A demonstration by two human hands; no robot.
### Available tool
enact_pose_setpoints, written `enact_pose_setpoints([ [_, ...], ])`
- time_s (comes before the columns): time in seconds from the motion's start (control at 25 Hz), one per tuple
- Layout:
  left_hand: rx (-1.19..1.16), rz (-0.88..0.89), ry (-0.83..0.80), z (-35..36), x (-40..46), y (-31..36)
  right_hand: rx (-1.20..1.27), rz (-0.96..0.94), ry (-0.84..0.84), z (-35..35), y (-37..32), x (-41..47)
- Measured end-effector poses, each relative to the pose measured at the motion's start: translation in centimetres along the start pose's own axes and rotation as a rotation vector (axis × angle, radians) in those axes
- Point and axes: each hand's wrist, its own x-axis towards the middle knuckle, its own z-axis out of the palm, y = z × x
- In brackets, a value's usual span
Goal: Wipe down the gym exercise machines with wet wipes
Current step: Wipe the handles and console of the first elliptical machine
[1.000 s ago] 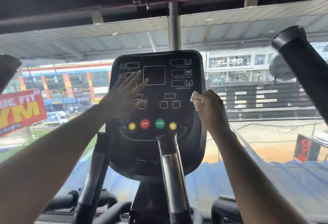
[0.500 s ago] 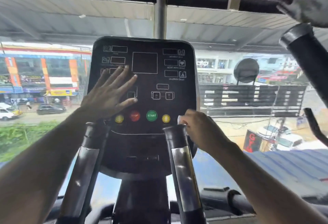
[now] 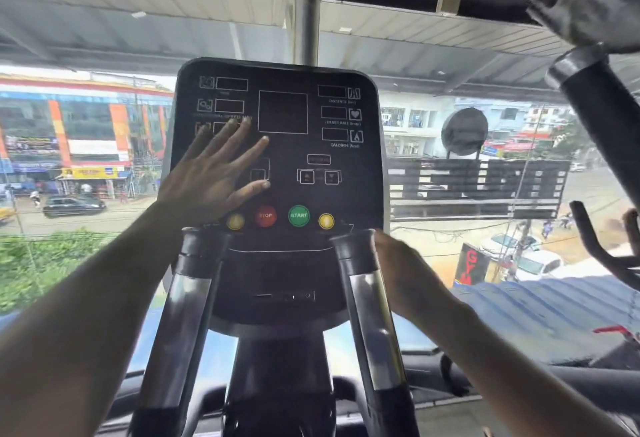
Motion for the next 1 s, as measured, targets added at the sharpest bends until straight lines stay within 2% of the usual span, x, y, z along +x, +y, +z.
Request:
enact_pose_setpoints([
  [0.08,-0.009,-0.007,-0.006,-0.2,0.0,0.1,0.06,-0.074,-0.016,0.2,-0.1,-0.8],
  [0.16,-0.014,-0.003,-0.019,-0.4,-0.1,0.3,0.029,-0.036,0.025,-0.3,0.6,0.8],
  [0.36,0.017,-0.015,-0.036,-0.2,0.0,0.2,-0.106,-0.007,0.344,-0.9,3.4,10.0],
  [0.44,0.035,-0.012,-0.027,0.0,0.0,0.1,-0.128,0.038,0.415,-1.0,3.2,12.5],
  [0.56,0.03,-0.01,-0.016,-0.1,0.1,-0.1,-0.088,-0.048,0.441,1.9,2.0,10.9],
  [0.64,0.026,-0.01,-0.016,-0.2,0.2,0.0,0.004,-0.099,0.328,4.0,1.3,6.8],
  [0.72,0.029,-0.007,-0.01,0.0,0.1,0.1,-0.03,-0.162,0.285,4.3,2.1,3.7],
  [0.88,0.035,-0.012,-0.008,-0.1,0.2,0.0,-0.076,-0.121,0.518,1.3,4.1,7.5],
  [1.0,0.039,-0.015,-0.021,-0.2,0.1,0.1,-0.081,-0.032,0.55,0.0,3.4,12.9],
])
